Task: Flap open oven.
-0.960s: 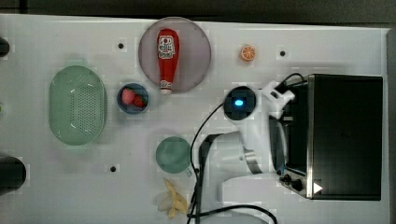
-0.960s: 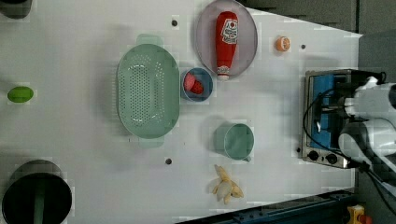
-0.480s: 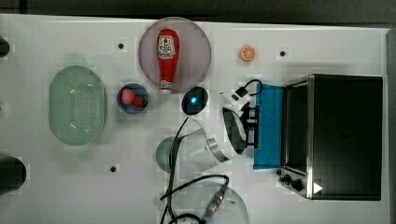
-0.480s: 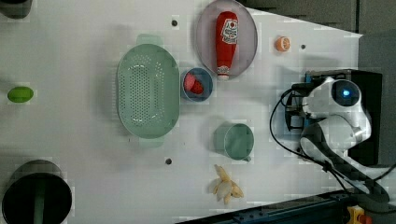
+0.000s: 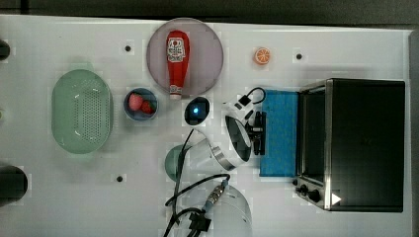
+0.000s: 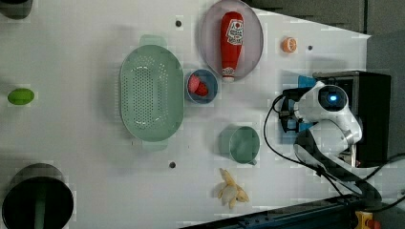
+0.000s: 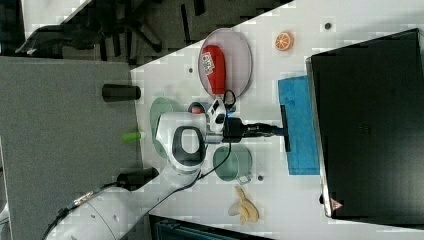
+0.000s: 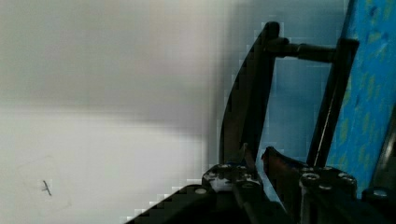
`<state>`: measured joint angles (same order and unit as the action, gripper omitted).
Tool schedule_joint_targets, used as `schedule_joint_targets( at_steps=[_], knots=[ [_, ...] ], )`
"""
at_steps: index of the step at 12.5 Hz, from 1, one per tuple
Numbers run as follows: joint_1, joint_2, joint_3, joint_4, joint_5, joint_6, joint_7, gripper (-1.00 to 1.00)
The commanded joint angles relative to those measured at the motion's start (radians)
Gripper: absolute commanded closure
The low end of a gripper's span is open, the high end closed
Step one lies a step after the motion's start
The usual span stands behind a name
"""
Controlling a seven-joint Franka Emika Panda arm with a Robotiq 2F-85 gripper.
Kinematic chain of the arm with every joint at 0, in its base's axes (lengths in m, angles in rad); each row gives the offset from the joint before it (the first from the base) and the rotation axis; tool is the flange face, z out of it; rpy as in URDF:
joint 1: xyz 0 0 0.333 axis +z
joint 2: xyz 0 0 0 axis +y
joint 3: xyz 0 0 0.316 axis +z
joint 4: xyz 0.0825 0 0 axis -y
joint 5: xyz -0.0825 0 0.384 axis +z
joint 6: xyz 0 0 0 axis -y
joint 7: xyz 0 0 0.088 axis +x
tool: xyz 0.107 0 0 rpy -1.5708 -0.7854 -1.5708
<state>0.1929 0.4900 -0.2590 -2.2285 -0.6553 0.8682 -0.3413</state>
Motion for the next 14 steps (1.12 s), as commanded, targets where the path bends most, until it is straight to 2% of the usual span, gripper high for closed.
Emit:
schedule_joint_targets(
  at_steps=[1, 4, 6, 10, 12, 14],
  knots=[
    [0.01, 0.036, -0.009, 0.028, -0.005, 0.029, 0.12, 0.65],
    [0.02, 0.045, -0.007, 0.052, -0.004, 0.014, 0.142, 0.65],
    [0.024, 0.028, 0.004, 0.064, 0.034, 0.035, 0.142, 0.65],
    [0.024, -0.095, 0.021, 0.073, 0.228, 0.038, 0.142, 0.65],
    [0.023, -0.181, 0.021, 0.082, 0.367, 0.011, 0.142, 0.65],
    [0.024, -0.277, 0.022, 0.109, 0.506, -0.086, 0.143, 0.65]
  ],
)
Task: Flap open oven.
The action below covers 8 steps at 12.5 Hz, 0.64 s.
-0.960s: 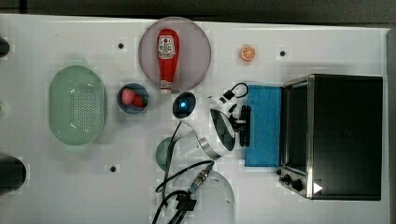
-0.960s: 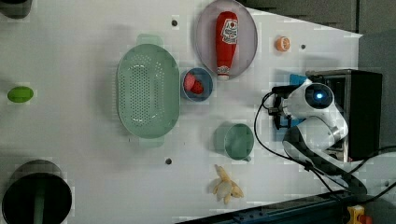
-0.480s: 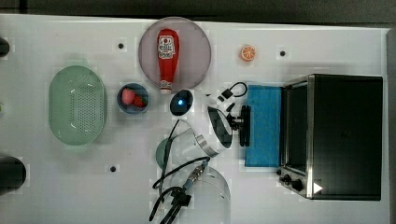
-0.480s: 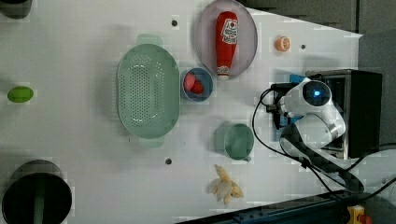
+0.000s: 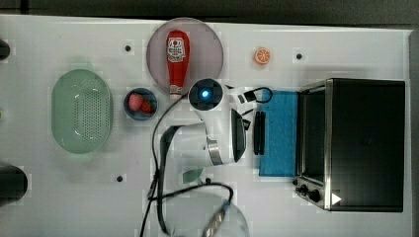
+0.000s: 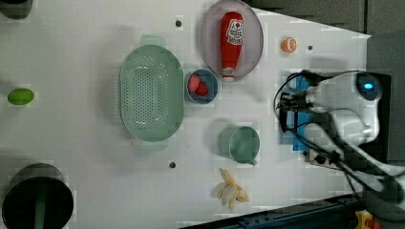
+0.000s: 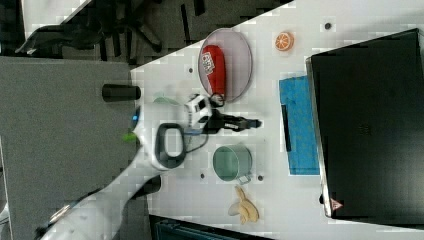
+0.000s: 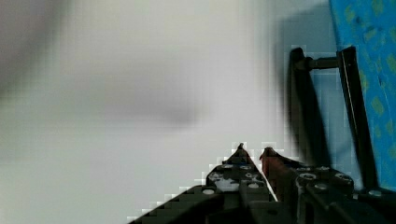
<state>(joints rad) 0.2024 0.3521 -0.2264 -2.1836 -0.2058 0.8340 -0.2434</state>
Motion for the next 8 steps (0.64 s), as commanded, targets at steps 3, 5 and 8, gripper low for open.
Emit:
schedule_joint_targets(
  at_steps=[3, 5, 8],
  knots=[
    [0.013, -0.261, -0.017, 0.18, 0.241, -0.321, 0.093, 0.65],
    [0.013, -0.308, -0.02, 0.287, 0.257, -0.496, 0.172, 0.65],
    [0.013, -0.343, -0.017, 0.412, 0.257, -0.646, 0.273, 0.65]
  ],
)
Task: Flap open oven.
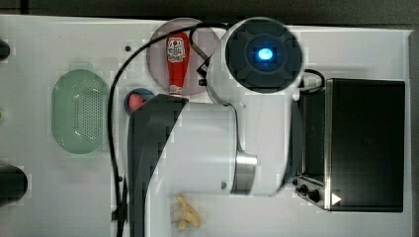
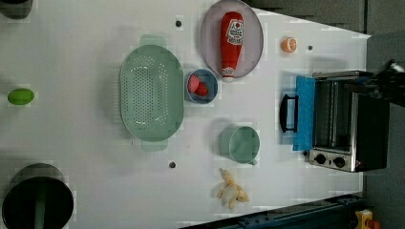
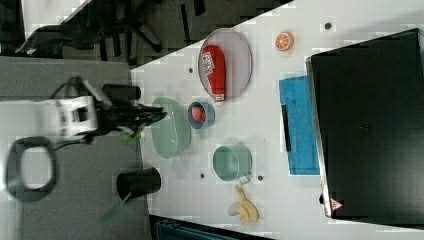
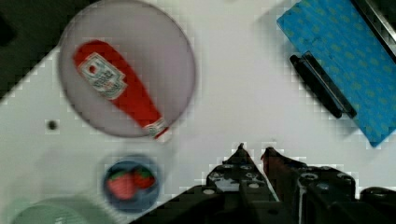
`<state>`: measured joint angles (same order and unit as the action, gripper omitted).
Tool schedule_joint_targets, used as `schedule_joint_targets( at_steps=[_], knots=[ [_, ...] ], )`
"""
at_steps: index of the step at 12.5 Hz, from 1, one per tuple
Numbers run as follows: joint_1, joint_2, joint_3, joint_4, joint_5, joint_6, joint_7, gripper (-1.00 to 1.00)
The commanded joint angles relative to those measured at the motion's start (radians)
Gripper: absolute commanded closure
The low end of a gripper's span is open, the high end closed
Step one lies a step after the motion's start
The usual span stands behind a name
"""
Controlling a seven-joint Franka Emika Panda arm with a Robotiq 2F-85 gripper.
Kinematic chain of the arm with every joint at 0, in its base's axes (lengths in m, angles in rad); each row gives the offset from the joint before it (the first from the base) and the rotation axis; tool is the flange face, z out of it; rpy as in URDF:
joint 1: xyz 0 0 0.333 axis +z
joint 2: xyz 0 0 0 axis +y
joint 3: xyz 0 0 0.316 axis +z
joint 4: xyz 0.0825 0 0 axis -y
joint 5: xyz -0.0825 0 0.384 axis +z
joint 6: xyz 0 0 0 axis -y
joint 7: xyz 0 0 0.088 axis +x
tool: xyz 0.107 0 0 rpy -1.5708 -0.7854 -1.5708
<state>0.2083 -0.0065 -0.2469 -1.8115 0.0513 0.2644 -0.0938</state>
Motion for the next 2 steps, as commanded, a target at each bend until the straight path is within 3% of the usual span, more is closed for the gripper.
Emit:
schedule_joint_targets(
  at_steps=[1, 2],
  knots=[
    [0.007, 0.008, 0.003, 0.065, 0.0, -0.103, 0.13, 0.65],
    [0.007, 0.0, 0.003, 0.083, 0.0, -0.128, 0.13, 0.65]
  ],
)
